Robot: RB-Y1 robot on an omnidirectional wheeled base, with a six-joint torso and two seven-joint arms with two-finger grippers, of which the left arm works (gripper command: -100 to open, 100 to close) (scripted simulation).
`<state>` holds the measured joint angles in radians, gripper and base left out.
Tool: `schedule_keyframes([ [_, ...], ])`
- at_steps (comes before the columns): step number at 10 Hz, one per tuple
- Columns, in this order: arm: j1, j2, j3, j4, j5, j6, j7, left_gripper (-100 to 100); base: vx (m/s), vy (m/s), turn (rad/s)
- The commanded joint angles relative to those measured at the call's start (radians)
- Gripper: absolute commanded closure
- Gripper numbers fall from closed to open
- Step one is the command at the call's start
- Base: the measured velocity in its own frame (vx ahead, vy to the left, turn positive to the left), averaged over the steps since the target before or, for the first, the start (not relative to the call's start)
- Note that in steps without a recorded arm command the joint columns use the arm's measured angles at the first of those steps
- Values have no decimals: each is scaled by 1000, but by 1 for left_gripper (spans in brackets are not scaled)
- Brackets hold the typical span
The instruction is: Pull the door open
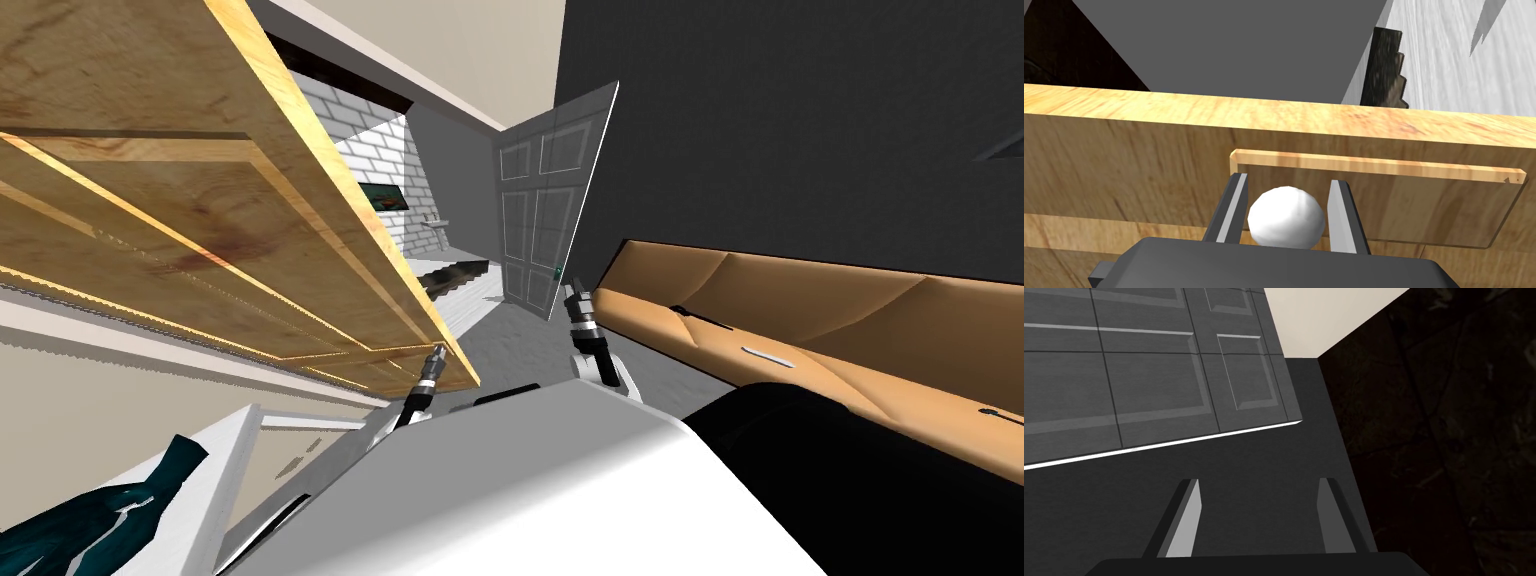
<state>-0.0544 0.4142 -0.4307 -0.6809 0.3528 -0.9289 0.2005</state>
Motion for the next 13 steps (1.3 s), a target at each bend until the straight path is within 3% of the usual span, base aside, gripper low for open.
schedule_keyframes([
  [1, 13, 17, -13, 18, 5, -34, 19, 100, -110, -3, -170],
  [3, 34, 55, -28, 40, 18, -86, 52, 100, -184, 32, -257],
  [5, 45, 75, -36, 52, 25, -112, 68, 100, -171, 49, -162],
  [8, 68, 118, -54, 76, 40, -170, 104, 100, -157, 56, -172],
  [9, 57, 99, -56, 84, 32, -163, 98, 100, -78, 15, -55],
  [10, 72, 113, -73, 91, 37, -193, 108, 100, -98, 46, -109],
  [11, 76, 118, -79, 92, 39, -202, 111, 100, -155, 60, -135],
  [13, 97, 142, -103, 99, 48, -246, 124, 100, -189, 83, -152],
])
